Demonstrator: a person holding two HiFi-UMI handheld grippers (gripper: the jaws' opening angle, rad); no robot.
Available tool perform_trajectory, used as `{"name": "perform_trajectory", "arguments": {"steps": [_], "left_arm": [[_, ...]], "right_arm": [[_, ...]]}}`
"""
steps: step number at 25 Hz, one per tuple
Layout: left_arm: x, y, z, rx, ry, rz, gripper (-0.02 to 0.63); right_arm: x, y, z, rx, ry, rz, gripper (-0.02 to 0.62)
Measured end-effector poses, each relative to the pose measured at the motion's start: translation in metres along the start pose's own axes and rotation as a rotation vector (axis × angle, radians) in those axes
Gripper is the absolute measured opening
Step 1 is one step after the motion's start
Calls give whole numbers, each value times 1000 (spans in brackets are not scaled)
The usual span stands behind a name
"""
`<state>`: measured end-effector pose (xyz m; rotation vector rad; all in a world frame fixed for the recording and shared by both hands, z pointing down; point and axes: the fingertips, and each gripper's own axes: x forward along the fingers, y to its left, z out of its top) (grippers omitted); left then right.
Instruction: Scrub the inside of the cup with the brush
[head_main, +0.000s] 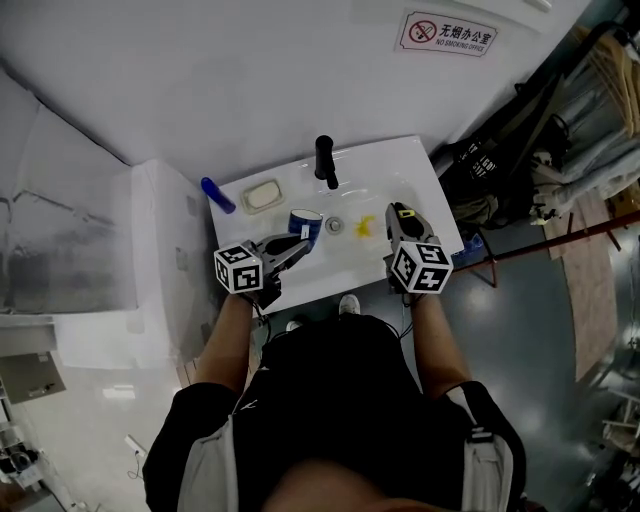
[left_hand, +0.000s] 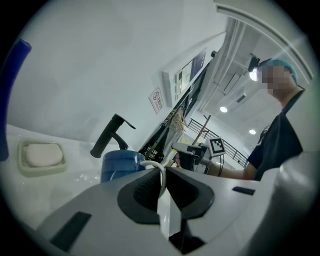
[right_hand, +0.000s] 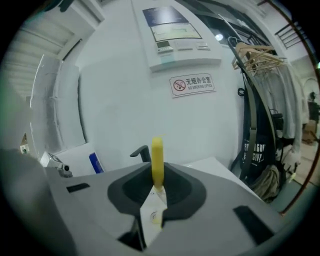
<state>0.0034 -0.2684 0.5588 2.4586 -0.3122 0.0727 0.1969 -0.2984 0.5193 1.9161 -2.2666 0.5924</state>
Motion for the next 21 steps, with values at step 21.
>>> {"name": "perform_trajectory", "arguments": {"steps": [21], "left_arm": [[6,-16,4,39,-2,-13,46]], "right_arm": [[3,35,12,-83,-50,11,55]]}}
